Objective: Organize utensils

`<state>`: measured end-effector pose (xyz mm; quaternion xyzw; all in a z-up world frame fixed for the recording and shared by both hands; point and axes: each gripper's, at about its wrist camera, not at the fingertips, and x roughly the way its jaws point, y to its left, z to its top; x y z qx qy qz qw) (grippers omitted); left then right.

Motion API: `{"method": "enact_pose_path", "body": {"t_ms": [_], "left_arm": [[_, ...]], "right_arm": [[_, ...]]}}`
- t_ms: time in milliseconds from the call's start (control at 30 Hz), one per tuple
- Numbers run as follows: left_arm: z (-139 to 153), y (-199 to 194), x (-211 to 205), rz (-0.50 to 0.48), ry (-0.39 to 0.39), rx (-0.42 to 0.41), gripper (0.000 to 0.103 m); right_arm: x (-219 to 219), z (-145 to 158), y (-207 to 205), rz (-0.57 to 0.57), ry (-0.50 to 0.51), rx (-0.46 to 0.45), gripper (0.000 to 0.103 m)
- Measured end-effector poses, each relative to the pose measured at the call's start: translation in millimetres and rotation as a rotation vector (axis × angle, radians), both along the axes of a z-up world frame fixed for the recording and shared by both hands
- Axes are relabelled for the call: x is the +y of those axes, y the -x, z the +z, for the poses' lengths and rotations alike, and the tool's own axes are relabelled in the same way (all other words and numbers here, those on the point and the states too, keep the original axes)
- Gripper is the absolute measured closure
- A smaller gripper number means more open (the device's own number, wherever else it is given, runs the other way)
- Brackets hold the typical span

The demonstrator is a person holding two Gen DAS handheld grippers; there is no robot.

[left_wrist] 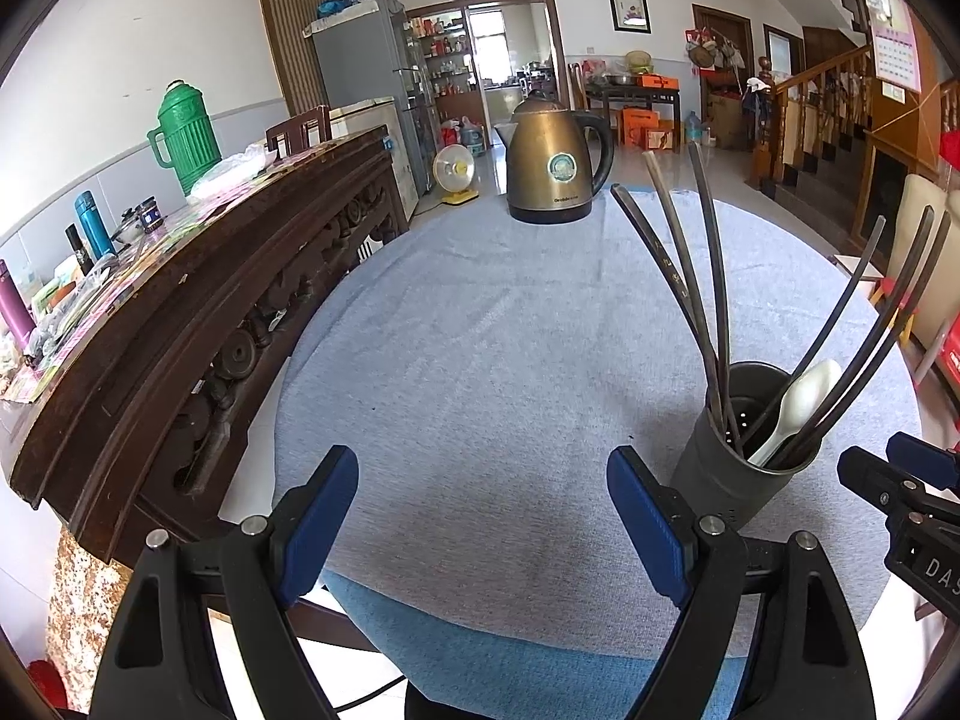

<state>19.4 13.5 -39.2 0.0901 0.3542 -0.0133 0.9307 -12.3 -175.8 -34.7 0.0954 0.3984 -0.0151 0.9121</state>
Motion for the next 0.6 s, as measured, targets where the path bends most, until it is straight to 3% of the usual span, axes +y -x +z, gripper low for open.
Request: {"method": "enact_pose_path", "body": {"t_ms": [600], "left_arm": [[-4.6, -5.9, -6.8, -0.005, -0.020, 0.018, 0.018]], "right_arm": [[-5.4, -6.8, -10.7, 0.003, -0.013, 0.017, 0.043]]}}
